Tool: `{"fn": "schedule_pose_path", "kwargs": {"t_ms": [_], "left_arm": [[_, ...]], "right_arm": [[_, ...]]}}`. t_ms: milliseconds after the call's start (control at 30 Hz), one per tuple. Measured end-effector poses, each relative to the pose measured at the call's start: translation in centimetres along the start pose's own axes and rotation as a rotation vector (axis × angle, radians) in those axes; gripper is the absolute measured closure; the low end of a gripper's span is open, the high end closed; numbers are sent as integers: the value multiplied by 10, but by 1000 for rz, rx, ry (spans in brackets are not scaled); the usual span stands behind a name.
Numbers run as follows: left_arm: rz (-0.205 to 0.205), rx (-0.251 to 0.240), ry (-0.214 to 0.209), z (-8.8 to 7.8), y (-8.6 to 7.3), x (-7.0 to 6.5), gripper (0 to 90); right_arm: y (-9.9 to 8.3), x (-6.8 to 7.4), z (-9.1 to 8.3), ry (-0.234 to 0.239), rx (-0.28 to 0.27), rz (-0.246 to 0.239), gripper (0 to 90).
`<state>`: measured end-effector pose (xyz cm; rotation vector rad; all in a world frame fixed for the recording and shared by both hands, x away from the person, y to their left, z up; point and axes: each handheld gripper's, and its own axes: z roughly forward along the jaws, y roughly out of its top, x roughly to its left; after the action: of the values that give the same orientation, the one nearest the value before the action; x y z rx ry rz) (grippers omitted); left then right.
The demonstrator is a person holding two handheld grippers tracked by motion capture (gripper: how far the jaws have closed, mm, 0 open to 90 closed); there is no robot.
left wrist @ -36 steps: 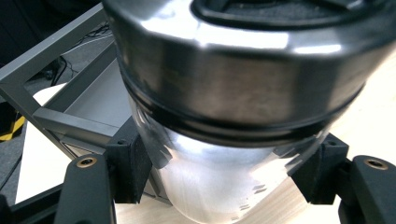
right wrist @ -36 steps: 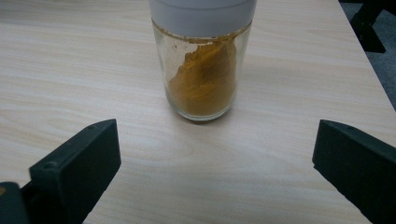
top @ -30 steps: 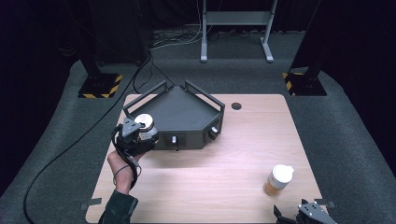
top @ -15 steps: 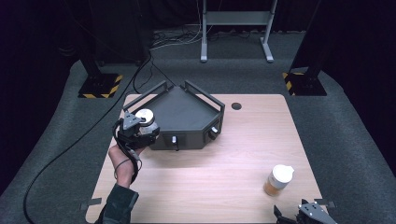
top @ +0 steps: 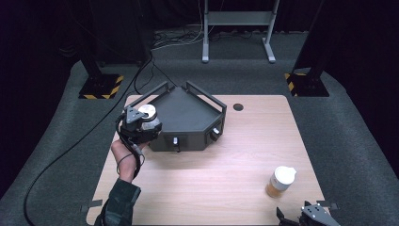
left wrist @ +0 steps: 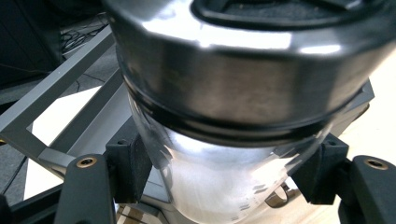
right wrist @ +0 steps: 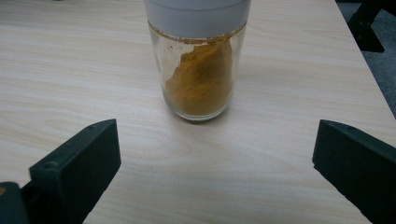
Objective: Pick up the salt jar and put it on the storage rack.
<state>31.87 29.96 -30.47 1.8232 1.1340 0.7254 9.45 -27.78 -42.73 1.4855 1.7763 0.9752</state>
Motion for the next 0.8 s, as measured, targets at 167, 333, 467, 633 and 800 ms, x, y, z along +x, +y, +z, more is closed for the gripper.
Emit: {"fn": "schedule_pose_path", "kwargs": {"t_ms": [167,333,467,633,800], "left_arm": [[-1,11,3,5,5,2,318],[-7,18,10,11,8,5,319],[-12,28,16,17,9,8,319],[-27,36,18,23,10,13,319],[-29,45,22,28,12,15,318]], "right_arm": [[0,-1,0,-3,0,1,0],[0,-1,0,-4,0,0,0],[0,0,0,-7,0,0,0],[0,-1,0,-7,1,0,0],[0,0,-1,-9,1,1,0]]}}
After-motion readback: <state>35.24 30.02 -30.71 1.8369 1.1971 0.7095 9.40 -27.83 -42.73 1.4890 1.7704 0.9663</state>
